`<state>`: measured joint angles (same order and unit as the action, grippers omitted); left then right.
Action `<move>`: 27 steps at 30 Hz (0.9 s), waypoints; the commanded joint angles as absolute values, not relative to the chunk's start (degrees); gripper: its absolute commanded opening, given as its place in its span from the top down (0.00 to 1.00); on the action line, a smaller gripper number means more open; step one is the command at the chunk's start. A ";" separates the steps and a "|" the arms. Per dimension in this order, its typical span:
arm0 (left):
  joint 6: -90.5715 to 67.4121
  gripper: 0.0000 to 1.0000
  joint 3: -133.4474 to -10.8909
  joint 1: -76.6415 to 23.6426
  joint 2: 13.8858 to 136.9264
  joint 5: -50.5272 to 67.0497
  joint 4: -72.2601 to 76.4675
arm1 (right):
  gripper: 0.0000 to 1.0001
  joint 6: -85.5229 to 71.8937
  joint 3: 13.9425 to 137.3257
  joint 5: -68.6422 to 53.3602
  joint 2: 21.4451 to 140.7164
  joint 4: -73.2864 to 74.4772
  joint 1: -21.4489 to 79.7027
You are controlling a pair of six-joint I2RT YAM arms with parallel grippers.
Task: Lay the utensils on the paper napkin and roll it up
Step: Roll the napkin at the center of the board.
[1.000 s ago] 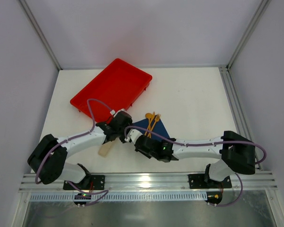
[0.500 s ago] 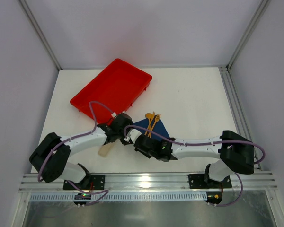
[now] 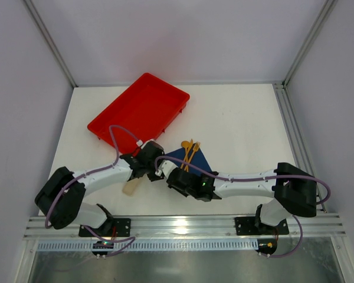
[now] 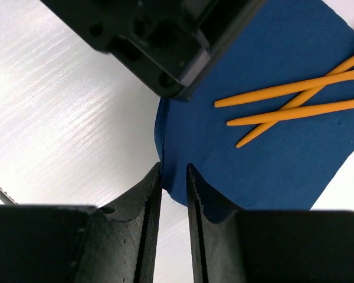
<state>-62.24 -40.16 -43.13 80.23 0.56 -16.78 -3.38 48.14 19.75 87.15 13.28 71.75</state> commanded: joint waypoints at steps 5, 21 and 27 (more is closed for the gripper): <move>-57.14 0.60 -44.47 -43.24 74.80 -8.52 -24.87 | 0.75 -3.43 49.13 21.71 86.13 10.90 70.84; -58.01 0.86 -37.97 -43.50 73.21 1.21 -16.27 | 0.75 -3.34 49.13 17.58 85.17 9.67 67.06; -57.48 0.89 -38.23 -44.30 75.76 4.65 -12.14 | 0.75 -3.34 48.87 15.73 85.34 9.14 65.04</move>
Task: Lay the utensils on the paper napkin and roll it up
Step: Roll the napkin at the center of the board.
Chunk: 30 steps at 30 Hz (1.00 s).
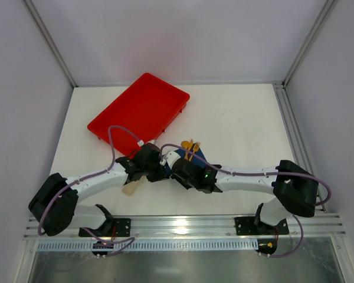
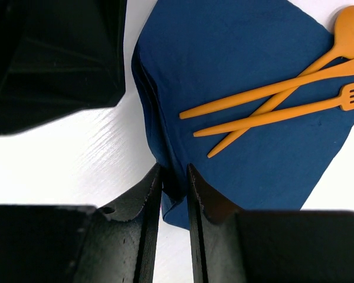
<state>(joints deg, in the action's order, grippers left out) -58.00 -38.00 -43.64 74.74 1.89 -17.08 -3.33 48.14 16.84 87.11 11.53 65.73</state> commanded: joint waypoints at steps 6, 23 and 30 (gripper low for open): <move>-57.66 0.90 -38.94 -44.82 78.13 5.71 -10.99 | 0.75 -3.34 48.08 14.59 84.46 8.53 63.72; -58.89 0.89 -40.25 -45.18 80.95 6.33 -7.64 | 0.64 -3.25 46.93 11.95 82.36 7.91 61.96; -58.89 0.89 -41.57 -45.18 82.09 5.89 -8.70 | 0.53 -4.65 44.74 11.08 81.48 7.30 61.96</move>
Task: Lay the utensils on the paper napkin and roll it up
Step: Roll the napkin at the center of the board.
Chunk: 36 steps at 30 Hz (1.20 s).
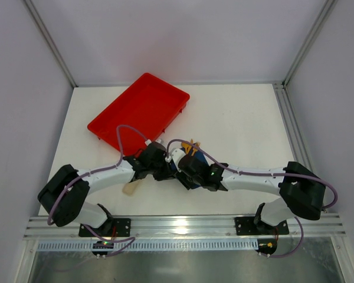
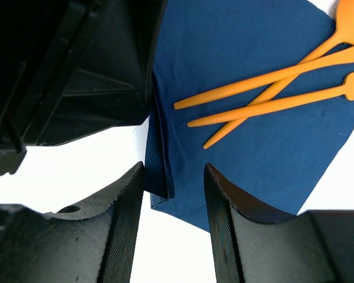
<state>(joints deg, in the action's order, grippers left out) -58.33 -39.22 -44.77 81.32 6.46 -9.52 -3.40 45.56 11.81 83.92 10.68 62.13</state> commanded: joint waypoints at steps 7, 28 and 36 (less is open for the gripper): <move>-58.62 0.89 -42.63 -45.18 82.62 5.27 -9.49 | 0.51 -5.18 43.59 9.76 80.25 6.50 61.96; -58.71 0.89 -43.42 -45.18 83.14 1.23 -13.36 | 0.88 -4.31 43.77 13.45 80.77 5.10 61.88; -58.71 0.88 -43.86 -45.18 83.85 0.88 -13.80 | 0.96 -2.55 45.96 14.59 83.76 5.27 61.35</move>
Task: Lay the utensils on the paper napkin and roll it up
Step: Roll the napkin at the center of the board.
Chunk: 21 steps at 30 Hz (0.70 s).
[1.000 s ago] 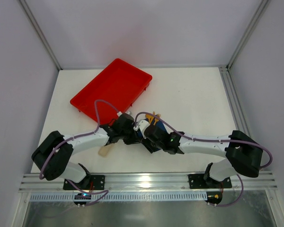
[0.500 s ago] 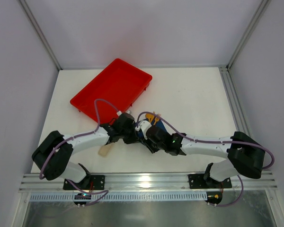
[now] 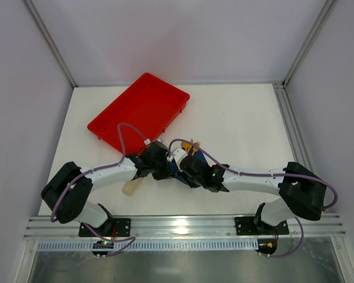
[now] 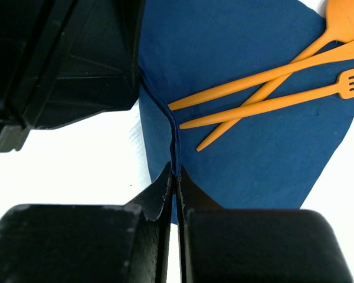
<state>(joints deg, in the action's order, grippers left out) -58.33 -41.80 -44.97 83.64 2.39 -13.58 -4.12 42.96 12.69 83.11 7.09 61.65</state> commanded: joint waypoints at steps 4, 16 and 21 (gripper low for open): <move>-58.88 0.88 -44.03 -45.18 83.85 0.44 -13.71 | 0.96 -1.76 47.20 13.89 84.72 5.54 60.91; -58.80 0.87 -45.00 -45.18 86.04 1.05 -12.13 | 0.95 -1.93 46.58 12.48 86.04 4.31 59.06; -58.97 0.87 -45.09 -45.18 85.87 1.49 -10.99 | 0.95 -1.93 46.76 11.87 86.48 3.96 58.80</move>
